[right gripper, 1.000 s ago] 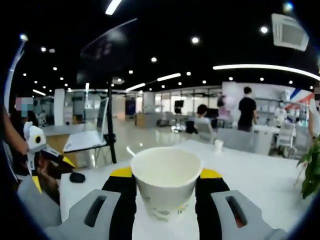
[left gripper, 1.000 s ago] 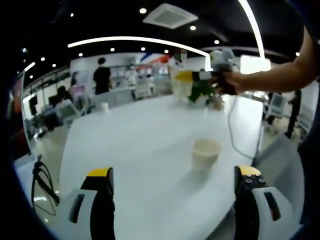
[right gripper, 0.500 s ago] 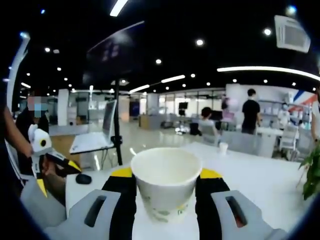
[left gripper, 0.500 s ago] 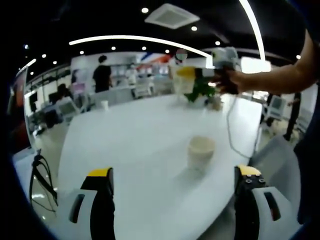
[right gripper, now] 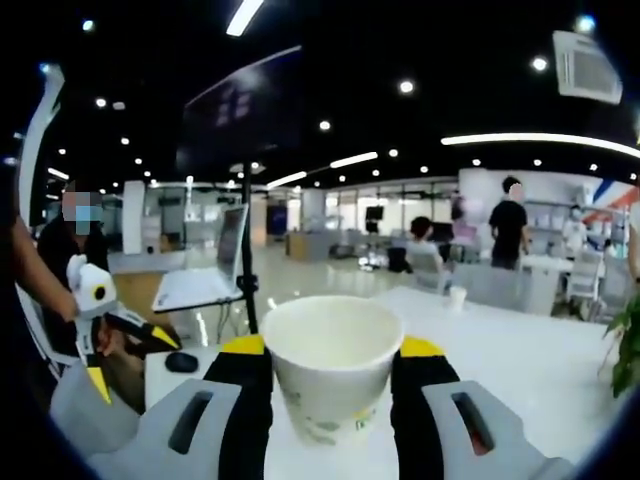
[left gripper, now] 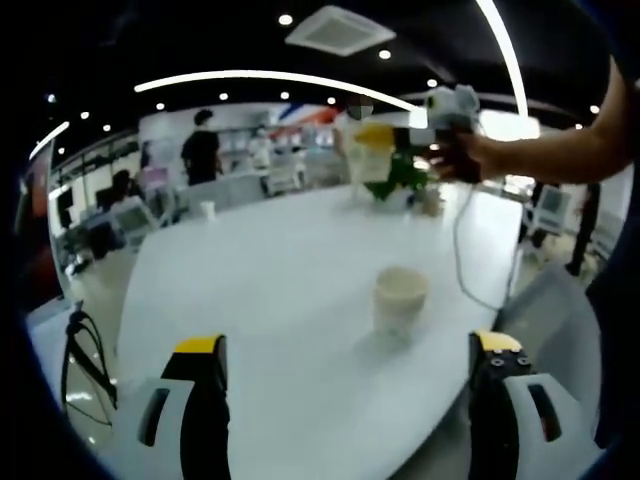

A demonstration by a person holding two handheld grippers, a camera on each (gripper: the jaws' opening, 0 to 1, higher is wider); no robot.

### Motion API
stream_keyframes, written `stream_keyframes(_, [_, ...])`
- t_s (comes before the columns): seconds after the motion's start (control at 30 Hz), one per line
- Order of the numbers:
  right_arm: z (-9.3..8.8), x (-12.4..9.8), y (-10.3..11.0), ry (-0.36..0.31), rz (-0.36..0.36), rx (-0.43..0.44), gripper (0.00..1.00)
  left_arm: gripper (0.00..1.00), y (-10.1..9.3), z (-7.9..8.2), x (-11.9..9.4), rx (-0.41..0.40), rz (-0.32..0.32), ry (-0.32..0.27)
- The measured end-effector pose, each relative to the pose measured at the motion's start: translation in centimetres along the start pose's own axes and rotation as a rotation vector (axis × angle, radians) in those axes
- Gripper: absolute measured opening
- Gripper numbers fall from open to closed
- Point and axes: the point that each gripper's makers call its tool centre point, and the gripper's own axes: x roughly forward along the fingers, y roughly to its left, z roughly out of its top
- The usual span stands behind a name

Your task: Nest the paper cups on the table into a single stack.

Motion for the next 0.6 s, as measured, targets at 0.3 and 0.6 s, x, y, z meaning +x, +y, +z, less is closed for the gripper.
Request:
stream_keyframes(0.3, [0.0,-0.8,1.9,-0.005,0.021,0.005,0.43,0.98,0.2,0.2,-0.3,0.014,-0.003,0.007])
stream_keyframes(0.6, [2.3,-3.2,5.3,-0.019,0.031,0.023,0.43,0.98,-1.7,1.8,-3.0,0.025,-0.011,0.002])
